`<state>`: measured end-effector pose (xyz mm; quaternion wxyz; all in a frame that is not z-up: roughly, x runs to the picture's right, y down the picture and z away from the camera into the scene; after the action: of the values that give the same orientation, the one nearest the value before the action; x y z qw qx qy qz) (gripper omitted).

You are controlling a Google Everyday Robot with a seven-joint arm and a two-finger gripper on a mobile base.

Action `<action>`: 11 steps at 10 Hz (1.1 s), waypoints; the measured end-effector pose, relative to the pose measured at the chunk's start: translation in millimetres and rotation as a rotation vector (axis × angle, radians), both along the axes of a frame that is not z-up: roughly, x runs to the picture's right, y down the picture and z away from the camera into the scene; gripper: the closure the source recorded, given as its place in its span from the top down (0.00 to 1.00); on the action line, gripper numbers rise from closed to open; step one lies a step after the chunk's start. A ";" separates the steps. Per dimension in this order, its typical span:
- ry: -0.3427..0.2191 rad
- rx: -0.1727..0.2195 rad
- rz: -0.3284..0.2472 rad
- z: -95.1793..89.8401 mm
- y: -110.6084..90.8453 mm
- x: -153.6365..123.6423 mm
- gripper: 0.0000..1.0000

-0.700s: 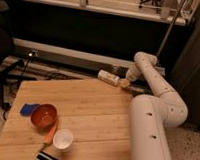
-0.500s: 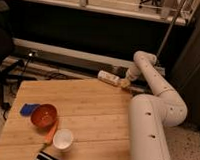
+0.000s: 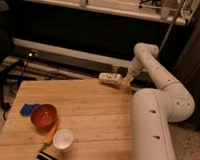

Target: Stand the bottle upright

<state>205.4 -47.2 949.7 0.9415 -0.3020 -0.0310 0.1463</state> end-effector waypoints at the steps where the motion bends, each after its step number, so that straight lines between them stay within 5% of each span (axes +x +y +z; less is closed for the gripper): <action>1: 0.007 -0.002 -0.082 -14.6 -6.4 2.5 0.34; 7: 0.137 -0.031 -0.550 -79.3 -14.8 -7.6 0.34; 11: 0.235 -0.002 -0.653 -92.6 -1.9 -30.3 0.34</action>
<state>175.1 -49.1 857.1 0.9355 -0.2779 0.1759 -0.1291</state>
